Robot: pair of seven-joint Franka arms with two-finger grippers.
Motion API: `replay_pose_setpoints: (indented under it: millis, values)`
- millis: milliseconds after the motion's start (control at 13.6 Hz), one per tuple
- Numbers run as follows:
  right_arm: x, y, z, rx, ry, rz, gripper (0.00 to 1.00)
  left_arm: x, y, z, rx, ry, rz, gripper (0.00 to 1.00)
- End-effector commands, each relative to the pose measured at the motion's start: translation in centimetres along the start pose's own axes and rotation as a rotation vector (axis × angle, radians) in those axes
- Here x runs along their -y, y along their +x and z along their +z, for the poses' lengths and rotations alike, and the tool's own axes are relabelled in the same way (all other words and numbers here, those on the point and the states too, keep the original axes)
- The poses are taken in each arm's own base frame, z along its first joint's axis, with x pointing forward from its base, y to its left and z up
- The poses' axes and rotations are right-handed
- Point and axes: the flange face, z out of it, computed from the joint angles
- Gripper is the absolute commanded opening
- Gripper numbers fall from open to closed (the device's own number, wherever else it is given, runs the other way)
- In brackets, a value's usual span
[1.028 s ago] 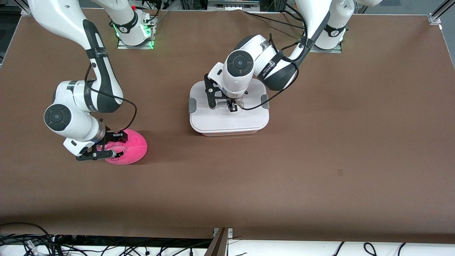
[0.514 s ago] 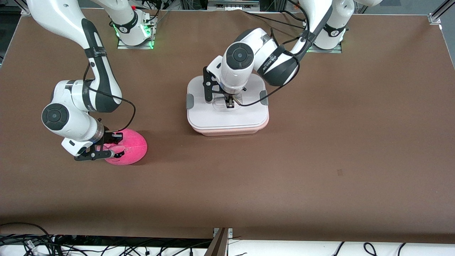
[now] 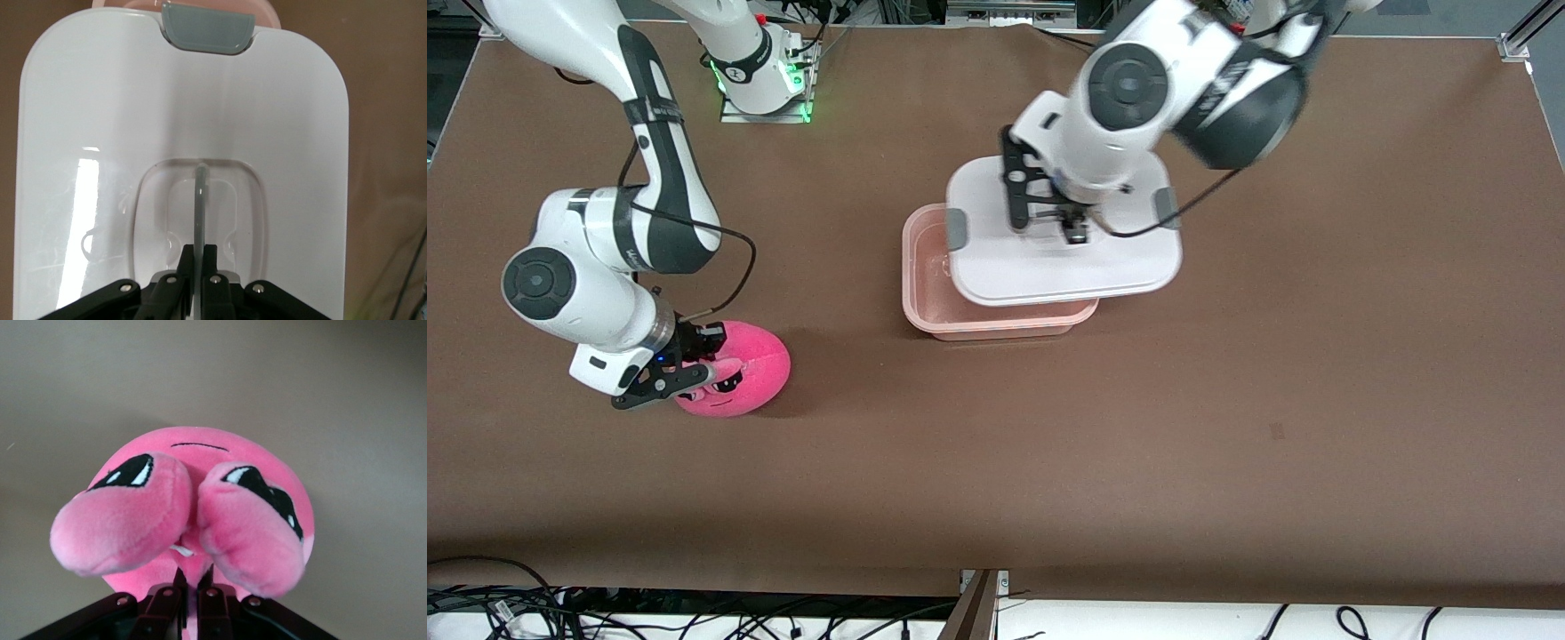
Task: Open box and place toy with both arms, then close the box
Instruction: 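Lift the white lid off the box with the left gripper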
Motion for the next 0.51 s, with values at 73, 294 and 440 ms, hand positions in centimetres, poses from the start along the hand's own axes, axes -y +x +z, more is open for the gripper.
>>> replay_pose_setpoints:
  millis: [73,294,440]
  values:
    - [4.9,1.9,-6.7,0.017,0.023,-0.309,0.00,6.4,-12.5,-3.4,-0.027,-0.094,-0.057,0.00]
    - [11.4,3.1,-10.8,0.029,0.029,-0.551,0.00,10.8,-23.9,-5.9,-0.075,-0.096,-0.038,0.00]
    - [17.3,3.6,-13.0,0.038,0.036,-0.724,0.00,12.9,-31.2,-6.1,-0.108,-0.091,-0.032,0.00]
